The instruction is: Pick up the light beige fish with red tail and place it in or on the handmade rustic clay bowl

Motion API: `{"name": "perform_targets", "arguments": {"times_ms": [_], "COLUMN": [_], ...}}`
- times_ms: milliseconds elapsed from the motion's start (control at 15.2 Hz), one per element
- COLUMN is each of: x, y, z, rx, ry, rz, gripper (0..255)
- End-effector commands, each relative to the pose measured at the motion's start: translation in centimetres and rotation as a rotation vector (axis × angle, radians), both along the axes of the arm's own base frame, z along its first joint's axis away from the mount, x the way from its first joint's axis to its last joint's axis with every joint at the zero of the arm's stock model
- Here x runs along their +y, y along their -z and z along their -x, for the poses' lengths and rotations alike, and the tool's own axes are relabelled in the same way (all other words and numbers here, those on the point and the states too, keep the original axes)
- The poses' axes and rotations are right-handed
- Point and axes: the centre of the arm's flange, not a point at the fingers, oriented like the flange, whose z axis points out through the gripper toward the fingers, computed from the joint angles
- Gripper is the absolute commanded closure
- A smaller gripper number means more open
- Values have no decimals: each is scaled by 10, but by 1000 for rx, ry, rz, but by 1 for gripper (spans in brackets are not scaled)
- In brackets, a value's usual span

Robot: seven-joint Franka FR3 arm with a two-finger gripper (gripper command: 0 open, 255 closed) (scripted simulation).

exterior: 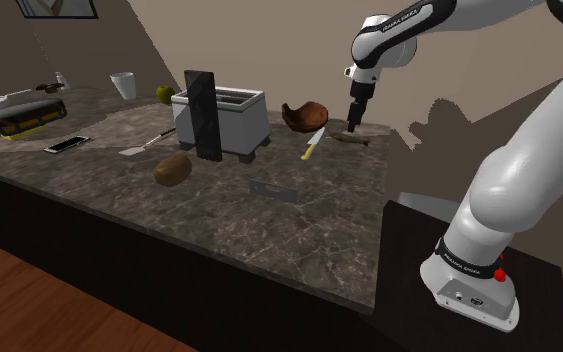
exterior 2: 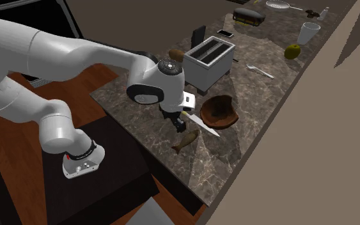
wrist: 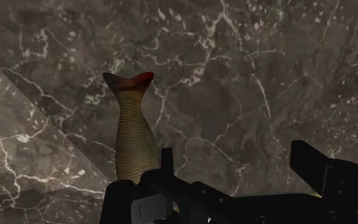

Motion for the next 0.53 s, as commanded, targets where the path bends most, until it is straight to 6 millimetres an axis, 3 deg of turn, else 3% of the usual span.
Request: {"name": "perform_targets", "arguments": {"times_ms": [0,132,462], "x": [-21,-41,-40], "y": [13,26,48], "z": [-15,-27,-28], "rx": [-2,-3,-3], "ry": [-11,-21,-21], "rz": [5,7,7], "gripper": [0,0,0]}}
